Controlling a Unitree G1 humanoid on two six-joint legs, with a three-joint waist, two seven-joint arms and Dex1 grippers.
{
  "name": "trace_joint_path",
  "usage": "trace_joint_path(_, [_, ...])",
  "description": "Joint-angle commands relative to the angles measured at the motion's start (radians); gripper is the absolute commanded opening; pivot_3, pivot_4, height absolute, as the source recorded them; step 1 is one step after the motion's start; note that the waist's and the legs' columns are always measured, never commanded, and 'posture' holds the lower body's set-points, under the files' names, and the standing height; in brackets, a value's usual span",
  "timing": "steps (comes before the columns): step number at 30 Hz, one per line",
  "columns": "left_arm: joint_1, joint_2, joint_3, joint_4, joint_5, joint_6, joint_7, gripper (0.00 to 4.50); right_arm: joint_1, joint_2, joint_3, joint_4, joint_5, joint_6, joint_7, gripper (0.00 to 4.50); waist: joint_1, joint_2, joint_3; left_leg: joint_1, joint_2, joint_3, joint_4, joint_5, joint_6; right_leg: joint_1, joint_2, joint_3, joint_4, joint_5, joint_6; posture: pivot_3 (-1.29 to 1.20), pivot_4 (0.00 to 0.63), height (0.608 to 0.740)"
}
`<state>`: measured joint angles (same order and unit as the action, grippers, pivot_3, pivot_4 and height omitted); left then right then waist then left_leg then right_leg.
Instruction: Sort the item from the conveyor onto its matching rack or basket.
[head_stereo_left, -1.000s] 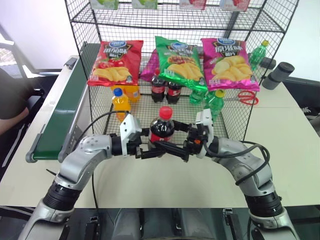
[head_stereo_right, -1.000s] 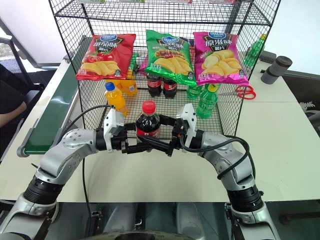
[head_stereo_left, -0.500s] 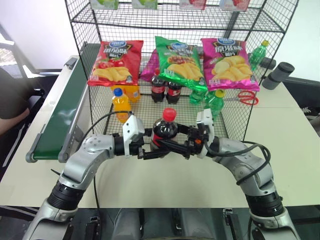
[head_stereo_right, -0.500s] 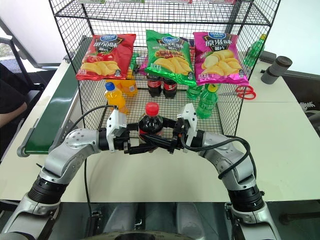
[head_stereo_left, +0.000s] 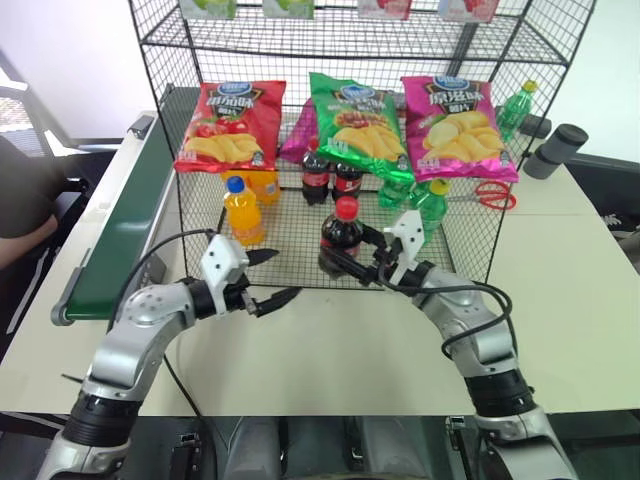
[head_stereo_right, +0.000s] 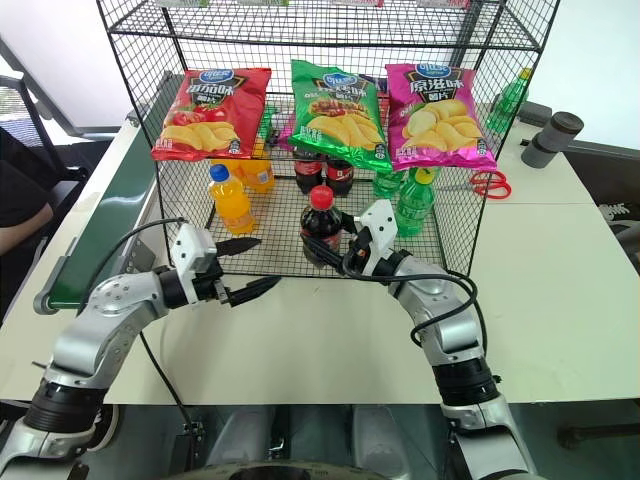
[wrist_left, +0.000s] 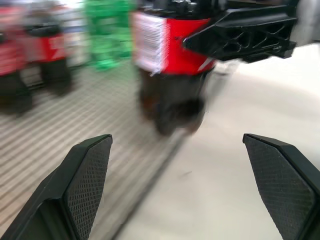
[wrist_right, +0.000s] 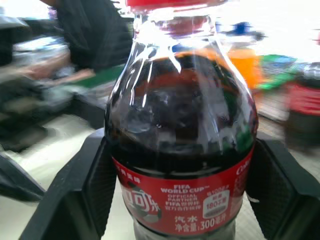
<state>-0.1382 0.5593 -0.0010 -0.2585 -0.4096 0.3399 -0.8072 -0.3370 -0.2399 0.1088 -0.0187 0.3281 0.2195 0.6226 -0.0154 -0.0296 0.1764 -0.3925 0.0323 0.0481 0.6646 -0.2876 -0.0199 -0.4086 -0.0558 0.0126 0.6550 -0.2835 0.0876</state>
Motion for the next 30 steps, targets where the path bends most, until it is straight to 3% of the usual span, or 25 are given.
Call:
trace_joint_path(1, [0.029, -0.041, 0.074, -0.057, 0.004, -0.04, 0.089, 4.46, -0.075, 0.062, -0.022, 0.118, -0.075, -0.158, -0.082, 2.98, -0.001, 0.0, 0.0, 0.0, 0.0, 0.0, 0.0, 0.0, 0.0, 0.0, 0.0, 0.0, 0.0, 0.0, 0.0, 0.0, 0.15, 0.74])
trace_joint_path(11, [0.093, -0.066, 0.075, -0.117, 0.018, -0.056, 0.147, 4.46, -0.308, 0.193, -0.049, 0.646, -0.243, -0.466, -0.307, 2.98, -0.007, 0.001, 0.0, 0.0, 0.0, 0.001, 0.0, 0.0, -0.001, -0.001, -0.001, 0.001, 0.002, 0.0, 0.0, 0.0, 0.15, 0.74])
trace_joint_path(17, [0.097, -0.068, 0.069, -0.127, 0.016, -0.051, 0.149, 4.46, -0.404, 0.226, -0.077, 0.863, -0.245, -0.557, -0.318, 2.98, -0.008, 0.001, 0.0, 0.0, 0.0, 0.002, 0.0, 0.0, -0.001, -0.001, -0.002, 0.001, 0.002, 0.0, 0.0, 0.0, 0.15, 0.74])
trace_joint_path(24, [0.105, -0.067, 0.062, -0.129, 0.015, -0.05, 0.146, 4.46, -0.435, 0.234, -0.105, 0.954, -0.225, -0.592, -0.28, 2.98, -0.025, 0.001, 0.0, 0.0, -0.001, 0.001, 0.0, 0.0, -0.001, -0.001, -0.003, 0.0, 0.003, 0.0, 0.0, 0.0, 0.15, 0.74])
trace_joint_path(25, [0.105, -0.067, 0.062, -0.127, 0.015, -0.05, 0.145, 4.5, -0.435, 0.235, -0.108, 0.956, -0.223, -0.594, -0.269, 4.0, -0.028, 0.001, 0.0, 0.0, -0.001, 0.001, 0.0, 0.0, -0.001, -0.001, -0.003, 0.0, 0.003, 0.0, 0.0, 0.0, 0.15, 0.74])
trace_joint_path(26, [0.103, -0.067, 0.06, -0.125, 0.016, -0.051, 0.144, 4.5, -0.432, 0.235, -0.108, 0.953, -0.22, -0.596, -0.252, 4.33, -0.029, 0.001, 0.0, 0.0, -0.001, 0.001, 0.0, 0.0, -0.001, -0.001, -0.003, 0.0, 0.003, 0.0, 0.0, 0.0, 0.15, 0.74])
trace_joint_path(30, [0.099, -0.068, 0.055, -0.119, 0.017, -0.053, 0.141, 4.5, -0.41, 0.233, -0.104, 0.924, -0.221, -0.613, -0.207, 4.47, -0.032, 0.001, 0.0, 0.001, 0.0, 0.001, 0.0, 0.0, -0.001, -0.001, -0.003, 0.0, 0.004, 0.0, 0.0, 0.0, 0.15, 0.74])
